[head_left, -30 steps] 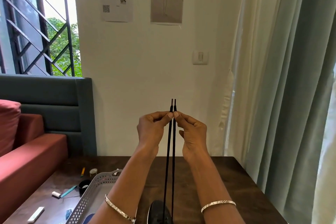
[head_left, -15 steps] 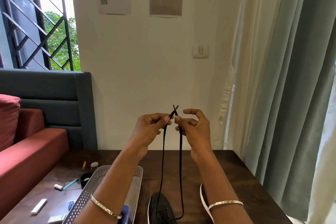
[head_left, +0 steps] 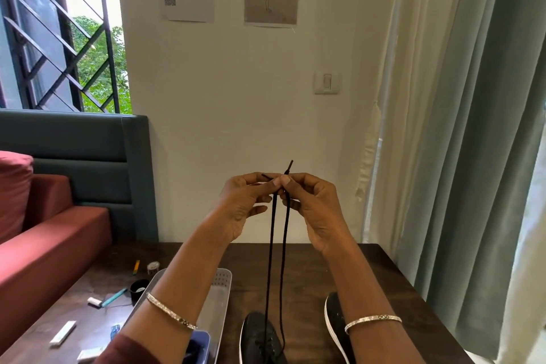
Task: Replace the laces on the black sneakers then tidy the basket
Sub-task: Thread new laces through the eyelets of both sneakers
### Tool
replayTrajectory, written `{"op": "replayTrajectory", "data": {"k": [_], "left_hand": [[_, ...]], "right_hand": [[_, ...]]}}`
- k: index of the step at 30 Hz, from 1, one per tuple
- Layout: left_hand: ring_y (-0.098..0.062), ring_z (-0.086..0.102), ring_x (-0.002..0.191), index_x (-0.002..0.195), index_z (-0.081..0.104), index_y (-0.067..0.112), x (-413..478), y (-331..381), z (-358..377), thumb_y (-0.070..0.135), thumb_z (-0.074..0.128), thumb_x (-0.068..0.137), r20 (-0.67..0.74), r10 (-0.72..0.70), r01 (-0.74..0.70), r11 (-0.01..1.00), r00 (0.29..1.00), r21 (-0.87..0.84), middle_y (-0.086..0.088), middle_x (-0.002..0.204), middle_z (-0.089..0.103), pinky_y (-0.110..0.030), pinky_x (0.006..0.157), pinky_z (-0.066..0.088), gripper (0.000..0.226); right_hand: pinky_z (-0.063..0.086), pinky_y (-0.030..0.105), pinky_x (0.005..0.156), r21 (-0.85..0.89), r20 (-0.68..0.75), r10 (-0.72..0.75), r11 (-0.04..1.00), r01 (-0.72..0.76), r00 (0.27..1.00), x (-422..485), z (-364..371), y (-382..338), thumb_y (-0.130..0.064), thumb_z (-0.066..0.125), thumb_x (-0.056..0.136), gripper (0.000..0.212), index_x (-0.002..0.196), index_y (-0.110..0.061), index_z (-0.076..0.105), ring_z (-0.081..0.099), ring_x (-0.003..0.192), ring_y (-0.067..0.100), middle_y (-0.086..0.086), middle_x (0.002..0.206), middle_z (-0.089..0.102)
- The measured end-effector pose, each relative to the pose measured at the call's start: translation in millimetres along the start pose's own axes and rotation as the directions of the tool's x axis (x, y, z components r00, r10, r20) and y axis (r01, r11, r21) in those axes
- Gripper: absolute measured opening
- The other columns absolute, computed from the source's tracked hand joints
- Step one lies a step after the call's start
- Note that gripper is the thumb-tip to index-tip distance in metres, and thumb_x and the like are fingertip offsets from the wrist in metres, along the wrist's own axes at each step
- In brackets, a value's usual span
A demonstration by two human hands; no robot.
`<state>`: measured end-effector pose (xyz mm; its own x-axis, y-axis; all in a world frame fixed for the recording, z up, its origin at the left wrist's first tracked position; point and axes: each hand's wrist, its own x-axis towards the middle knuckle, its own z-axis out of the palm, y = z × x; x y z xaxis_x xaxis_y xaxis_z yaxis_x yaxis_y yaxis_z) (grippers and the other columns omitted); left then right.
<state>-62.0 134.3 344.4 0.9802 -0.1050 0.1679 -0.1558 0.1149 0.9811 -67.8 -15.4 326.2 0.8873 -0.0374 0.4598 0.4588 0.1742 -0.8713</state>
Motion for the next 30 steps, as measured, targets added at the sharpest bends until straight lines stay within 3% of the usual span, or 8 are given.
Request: {"op": "replayTrajectory", "data": {"k": [3, 6, 11, 14, 19, 23, 27, 30], "left_hand": [[-0.005, 0.065, 0.073, 0.092, 0.077, 0.018, -3, -2, 5, 0.024, 0.080, 0.079, -0.099, 0.215, -0.202, 0.972, 0.972, 0.124, 0.002, 0.083, 0.076, -0.017, 0.066, 0.051, 0.014], [0.002, 0.069, 0.076, 0.090, 0.078, 0.020, -3, -5, 8, 0.023, 0.080, 0.081, -0.106, 0.497, -0.422, 0.817, 0.861, 0.393, 0.009, 0.081, 0.076, -0.008, 0.067, 0.048, 0.010], [-0.006, 0.063, 0.068, 0.089, 0.076, 0.023, 5, -14, 4, 0.025, 0.079, 0.083, 0.092, 0.822, -0.541, 0.281, 0.563, 0.793, 0.012, 0.076, 0.072, -0.024, 0.076, 0.045, 0.007], [-0.017, 0.067, 0.068, 0.086, 0.075, 0.017, 7, -15, -1, 0.017, 0.079, 0.082, 0.303, 0.869, -0.498, -0.076, 0.391, 0.864, 0.003, 0.073, 0.073, -0.035, 0.079, 0.045, 0.006], [-0.020, 0.065, 0.074, 0.090, 0.072, 0.018, 8, -17, -6, 0.010, 0.070, 0.088, 0.535, 0.752, -0.283, -0.455, 0.385, 0.844, 0.001, 0.075, 0.071, -0.036, 0.079, 0.041, 0.008], [-0.022, 0.061, 0.073, 0.087, 0.068, 0.019, 8, -13, -4, 0.006, 0.072, 0.083, 0.473, 0.732, -0.177, -0.448, 0.491, 0.876, 0.002, 0.076, 0.066, -0.038, 0.072, 0.040, 0.014], [-0.018, 0.063, 0.086, 0.095, 0.069, 0.028, 6, -4, -3, 0.028, 0.066, 0.093, 0.260, 0.701, -0.181, -0.187, 0.664, 0.966, 0.010, 0.090, 0.069, -0.037, 0.079, 0.034, 0.003], [-0.017, 0.058, 0.103, 0.102, 0.068, 0.031, 8, 6, 2, 0.036, 0.052, 0.101, 0.129, 0.573, -0.178, 0.030, 0.809, 0.984, 0.011, 0.101, 0.068, -0.037, 0.088, 0.031, 0.017]], "right_hand": [[0.054, 0.028, 0.070, -0.034, -0.055, -0.014, 0.999, 0.012, 0.998, 2, 5, 1, -0.021, 0.066, 0.095, 0.017, 0.100, -0.007, 0.073, 0.065, 0.074, 0.018, 0.010, 0.086, 0.073], [0.049, 0.024, 0.061, -0.114, -0.128, -0.069, 0.992, 0.055, 0.989, 4, 9, 4, -0.023, 0.063, 0.097, 0.014, 0.096, -0.011, 0.071, 0.064, 0.066, 0.015, 0.007, 0.082, 0.074], [0.048, 0.019, 0.058, -0.222, -0.177, -0.107, 0.973, 0.066, 0.978, 11, 14, -1, -0.023, 0.067, 0.095, 0.013, 0.089, -0.014, 0.074, 0.065, 0.059, 0.012, 0.003, 0.074, 0.074], [0.047, 0.017, 0.056, -0.247, -0.212, -0.079, 0.969, 0.025, 0.974, 15, 16, -4, -0.020, 0.069, 0.093, 0.012, 0.084, -0.013, 0.075, 0.064, 0.055, 0.008, 0.002, 0.072, 0.074], [0.049, 0.024, 0.060, -0.204, -0.249, 0.016, 0.976, -0.069, 0.968, 16, 14, -4, -0.018, 0.073, 0.089, 0.010, 0.096, -0.012, 0.068, 0.065, 0.056, 0.008, 0.005, 0.078, 0.075], [0.049, 0.022, 0.066, -0.302, -0.129, -0.009, 0.953, -0.031, 0.992, 10, 6, -7, -0.020, 0.075, 0.087, 0.006, 0.090, -0.016, 0.072, 0.070, 0.071, 0.009, -0.002, 0.082, 0.075], [0.040, 0.004, 0.070, -0.661, 0.048, -0.136, 0.739, 0.133, 0.990, 2, -5, -3, -0.021, 0.078, 0.083, 0.005, 0.086, -0.019, 0.080, 0.065, 0.087, -0.001, -0.006, 0.101, 0.074], [0.041, 0.005, 0.072, -0.759, 0.117, -0.242, 0.603, 0.244, 0.963, 0, -3, 2, -0.029, 0.080, 0.081, 0.024, 0.101, -0.016, 0.079, 0.061, 0.088, 0.001, -0.008, 0.106, 0.070]]}}
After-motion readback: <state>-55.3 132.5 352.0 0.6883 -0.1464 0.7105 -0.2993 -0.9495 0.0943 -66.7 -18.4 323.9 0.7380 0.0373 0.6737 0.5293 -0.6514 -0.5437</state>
